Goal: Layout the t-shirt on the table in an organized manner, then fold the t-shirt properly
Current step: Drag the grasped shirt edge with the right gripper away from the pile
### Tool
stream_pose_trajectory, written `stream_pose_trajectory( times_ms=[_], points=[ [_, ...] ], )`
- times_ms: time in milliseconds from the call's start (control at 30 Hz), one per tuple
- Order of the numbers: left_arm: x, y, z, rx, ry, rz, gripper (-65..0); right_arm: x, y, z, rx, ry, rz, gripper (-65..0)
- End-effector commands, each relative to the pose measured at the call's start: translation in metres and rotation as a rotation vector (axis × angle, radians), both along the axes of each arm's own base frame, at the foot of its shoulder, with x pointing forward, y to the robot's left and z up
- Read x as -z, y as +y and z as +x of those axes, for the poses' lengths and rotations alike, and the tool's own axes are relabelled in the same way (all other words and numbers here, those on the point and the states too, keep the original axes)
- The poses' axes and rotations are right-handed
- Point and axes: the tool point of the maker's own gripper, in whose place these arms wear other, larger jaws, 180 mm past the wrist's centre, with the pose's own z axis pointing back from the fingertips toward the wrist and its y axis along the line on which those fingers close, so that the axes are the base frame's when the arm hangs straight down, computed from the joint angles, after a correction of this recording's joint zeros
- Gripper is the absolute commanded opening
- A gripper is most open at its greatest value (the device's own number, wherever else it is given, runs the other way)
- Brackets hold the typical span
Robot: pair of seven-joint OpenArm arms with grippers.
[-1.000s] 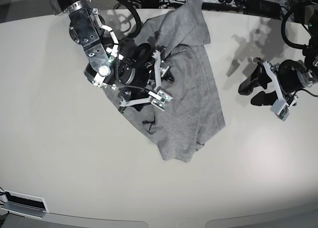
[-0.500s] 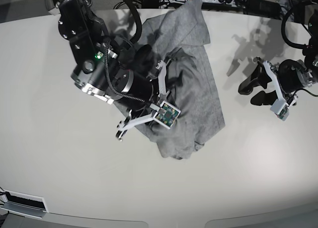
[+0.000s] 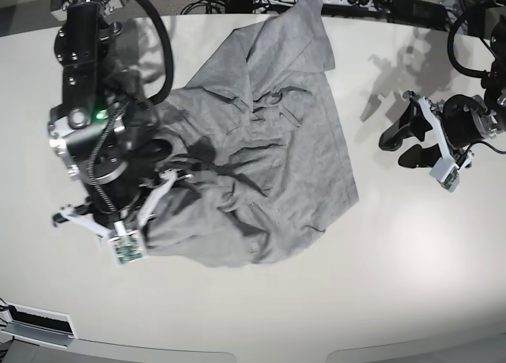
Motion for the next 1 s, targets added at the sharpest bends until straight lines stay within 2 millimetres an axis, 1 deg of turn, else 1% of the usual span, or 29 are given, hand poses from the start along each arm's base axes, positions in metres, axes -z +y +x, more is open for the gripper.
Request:
stream_pose_trajectory(
  times_ms=[0, 100, 200, 233, 333, 367, 400, 500, 533, 567, 600, 633, 700, 733, 767, 800, 867, 967],
  points=[
    [-0.014, 0.002, 0.008, 0.003, -0.042, -0.011, -31.6, -0.016, -0.010, 0.006, 0.028, -0.058, 0.005, -65.0],
    [-0.014, 0.002, 0.008, 0.003, -0.042, -0.011, -31.6, -0.017, -0.039, 0.006, 0.089, -0.061, -0.025, -65.0],
    [-0.014, 0.001, 0.008, 0.004, -0.042, -0.012, -31.6, -0.011, -0.057, 0.006, 0.116, -0.041, -0.047, -65.0],
    [-0.014, 0.001, 0.008, 0.004, -0.042, -0.012, -31.6, -0.006, -0.059, 0.007, 0.115, -0.027, -0.041, -60.8],
    [-0.014, 0.001, 0.008, 0.003, -0.043, -0.012, -31.6, 0.009, -0.064, 0.007, 0.123, 0.013, -0.042, -32.6],
    [-0.014, 0.002, 0.008, 0.003, -0.043, -0.012, -31.6, 0.011, -0.065, 0.007, 0.127, 0.021, -0.051, -26.5],
    [-0.014, 0.002, 0.008, 0.003, -0.043, -0.012, -31.6, 0.012, -0.067, 0.006, 0.131, 0.025, -0.058, -23.8],
    [-0.014, 0.002, 0.009, 0.003, -0.043, -0.012, -31.6, 0.012, -0.072, 0.006, 0.168, 0.026, -0.042, -24.6],
    [-0.014, 0.002, 0.008, 0.003, -0.042, -0.011, -31.6, 0.013, -0.069, 0.006, 0.155, 0.029, -0.025, -24.6],
    [-0.013, 0.002, 0.008, 0.004, -0.042, -0.011, -31.6, 0.015, -0.059, 0.006, 0.106, 0.040, 0.004, -24.6],
    [-0.013, 0.002, 0.008, 0.004, -0.042, -0.011, -31.6, 0.018, -0.041, 0.004, 0.018, 0.059, 0.044, -24.6],
    [-0.013, 0.002, 0.008, 0.003, -0.041, -0.011, -31.6, 0.020, -0.019, 0.001, -0.095, 0.083, 0.089, -24.6],
    [-0.014, 0.001, 0.008, 0.004, -0.042, -0.012, -31.6, 0.021, 0.025, -0.013, -0.321, 0.116, 0.175, -24.6],
    [-0.014, 0.001, 0.008, 0.004, -0.042, -0.012, -31.6, 0.021, 0.043, -0.021, -0.409, 0.130, 0.203, -24.6],
    [-0.014, 0.001, 0.008, 0.004, -0.042, -0.012, -31.6, 0.021, 0.057, -0.027, -0.469, 0.138, 0.218, -24.7],
    [-0.014, 0.001, 0.008, 0.003, -0.042, -0.013, -31.6, 0.024, 0.066, -0.030, -0.501, 0.151, 0.218, -24.8],
    [-0.015, 0.001, 0.009, 0.002, -0.045, -0.018, -31.6, 0.035, 0.078, -0.033, -0.531, 0.181, 0.193, -24.8],
    [-0.015, 0.000, 0.009, 0.001, -0.045, -0.026, -31.6, 0.064, 0.090, -0.033, -0.538, 0.233, 0.157, -24.8]
  ],
)
